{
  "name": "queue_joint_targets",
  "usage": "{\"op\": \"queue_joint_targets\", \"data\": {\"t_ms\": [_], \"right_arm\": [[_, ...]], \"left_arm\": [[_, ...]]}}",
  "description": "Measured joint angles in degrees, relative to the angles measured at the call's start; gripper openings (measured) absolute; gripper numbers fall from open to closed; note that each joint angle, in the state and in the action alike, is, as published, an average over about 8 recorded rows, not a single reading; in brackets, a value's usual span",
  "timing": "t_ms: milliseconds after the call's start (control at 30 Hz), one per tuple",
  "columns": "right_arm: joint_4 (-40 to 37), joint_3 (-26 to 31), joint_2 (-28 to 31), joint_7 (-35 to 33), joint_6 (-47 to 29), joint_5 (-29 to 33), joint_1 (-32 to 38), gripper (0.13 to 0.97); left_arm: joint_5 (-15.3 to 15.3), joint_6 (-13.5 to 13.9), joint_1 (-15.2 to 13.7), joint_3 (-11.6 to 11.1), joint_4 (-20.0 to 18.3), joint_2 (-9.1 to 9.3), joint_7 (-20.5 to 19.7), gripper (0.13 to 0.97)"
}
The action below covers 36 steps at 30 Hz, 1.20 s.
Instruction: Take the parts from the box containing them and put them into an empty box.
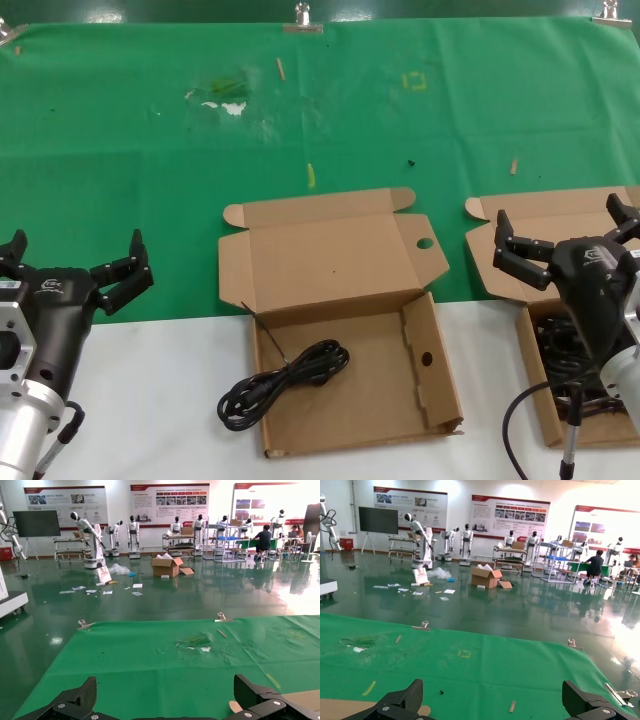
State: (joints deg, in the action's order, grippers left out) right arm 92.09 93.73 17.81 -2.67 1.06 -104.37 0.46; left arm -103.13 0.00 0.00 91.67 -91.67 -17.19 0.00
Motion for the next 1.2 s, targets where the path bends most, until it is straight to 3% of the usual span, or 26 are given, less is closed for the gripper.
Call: {"op": "queue_joint_targets", "data": {"t_ms": [1200], "right_arm": [[0.0, 0.0, 0.0, 0.0, 0.0, 0.0, 0.0, 0.966]], "left_arm": [[0.0, 0.0, 0.0, 0.0, 0.0, 0.0, 0.0, 0.966]]}}
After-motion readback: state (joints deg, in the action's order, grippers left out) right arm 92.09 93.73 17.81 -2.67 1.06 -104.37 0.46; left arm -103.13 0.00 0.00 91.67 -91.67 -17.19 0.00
